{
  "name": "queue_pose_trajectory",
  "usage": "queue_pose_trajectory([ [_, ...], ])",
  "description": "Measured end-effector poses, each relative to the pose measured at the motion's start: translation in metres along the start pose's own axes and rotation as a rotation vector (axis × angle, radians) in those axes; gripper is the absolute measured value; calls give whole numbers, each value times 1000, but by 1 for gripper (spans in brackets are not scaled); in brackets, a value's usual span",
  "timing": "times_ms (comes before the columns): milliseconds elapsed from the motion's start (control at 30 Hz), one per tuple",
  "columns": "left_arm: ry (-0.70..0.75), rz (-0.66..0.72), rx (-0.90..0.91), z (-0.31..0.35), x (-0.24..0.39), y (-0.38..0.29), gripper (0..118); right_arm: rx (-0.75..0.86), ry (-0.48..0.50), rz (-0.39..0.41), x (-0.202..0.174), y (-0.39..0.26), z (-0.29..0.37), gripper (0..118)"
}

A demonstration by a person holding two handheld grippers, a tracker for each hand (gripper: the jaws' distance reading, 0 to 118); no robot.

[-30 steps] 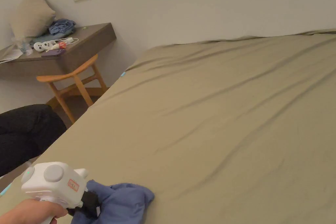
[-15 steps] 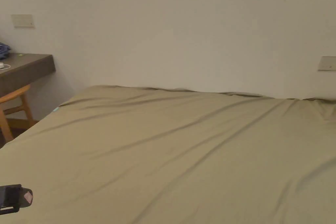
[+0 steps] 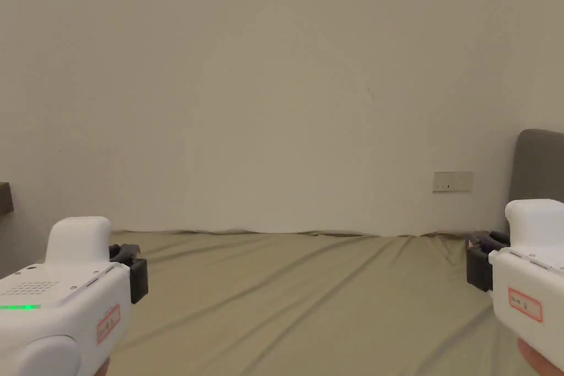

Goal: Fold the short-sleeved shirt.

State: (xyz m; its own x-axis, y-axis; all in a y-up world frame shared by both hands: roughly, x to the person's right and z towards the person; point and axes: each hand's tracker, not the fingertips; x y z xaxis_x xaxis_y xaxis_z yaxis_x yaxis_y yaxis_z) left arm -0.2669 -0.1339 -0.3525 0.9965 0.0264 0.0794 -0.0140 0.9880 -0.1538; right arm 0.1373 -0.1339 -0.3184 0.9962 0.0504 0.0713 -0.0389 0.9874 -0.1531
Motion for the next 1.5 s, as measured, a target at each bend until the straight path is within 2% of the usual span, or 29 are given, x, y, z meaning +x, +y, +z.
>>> queue_pose_trajectory([
  [100, -48, -19, -2, -3, 10, 6, 0, -17, 11, -8, 3, -10, -1, 2],
  [200, -91, 23, -25, -6, 8, 0, 0, -59, 129, -91, 18, -13, -7, 2],
  [233, -105, 26, -24, -5, 5, 0, 0, -59, 103, -110, 20, -12, -7, 2],
  [367, -76, 16, -23, -5, 2, -1, 0, -32, 41, -95, 19, -9, -6, 2],
  [500, -137, 60, -11, -5, 0, -4, 0, -32, 55, -99, 15, -5, -7, 3],
  [633, -128, 18, -24, -6, 5, -4, 0, -51, 41, -65, 8, -6, -11, 3],
  [1033, -163, 65, -31, 3, 9, -5, 0, -22, 39, -78, 1, -2, -9, 3],
  [1067, -164, 61, -27, 4, 9, -4, 0, -24, 37, -84, 0, -2, -10, 4],
  [1100, -169, 58, -23, 4, 11, -3, 1, -29, 41, -89, 0, -2, -11, 17],
  [1133, -194, 46, -22, 4, 12, -1, 31, -36, 47, -91, 0, -1, -11, 50],
  [1167, -188, 32, -4, 4, 14, -1, 112, -37, 46, -101, 0, 0, -12, 114],
  [1200, -172, 27, -7, 3, 14, -1, 118, -55, 36, -117, 0, 2, -14, 118],
  [1233, -207, 6, -66, 11, 14, -3, 118, 38, 12, -135, -3, 3, -3, 118],
  [1267, -202, 0, 3, 17, 14, 1, 118, 28, -38, -120, -3, 6, 0, 118],
  [1300, -196, 0, 2, 19, 15, 4, 118, 1, -105, -94, -8, 4, -2, 118],
  [1333, -186, 5, -16, 11, 14, 0, 118, -1, -127, -72, -11, 3, -1, 118],
  [1500, -194, 42, -64, 3, 11, -4, 118, -33, -51, -97, -13, 11, -6, 118],
])
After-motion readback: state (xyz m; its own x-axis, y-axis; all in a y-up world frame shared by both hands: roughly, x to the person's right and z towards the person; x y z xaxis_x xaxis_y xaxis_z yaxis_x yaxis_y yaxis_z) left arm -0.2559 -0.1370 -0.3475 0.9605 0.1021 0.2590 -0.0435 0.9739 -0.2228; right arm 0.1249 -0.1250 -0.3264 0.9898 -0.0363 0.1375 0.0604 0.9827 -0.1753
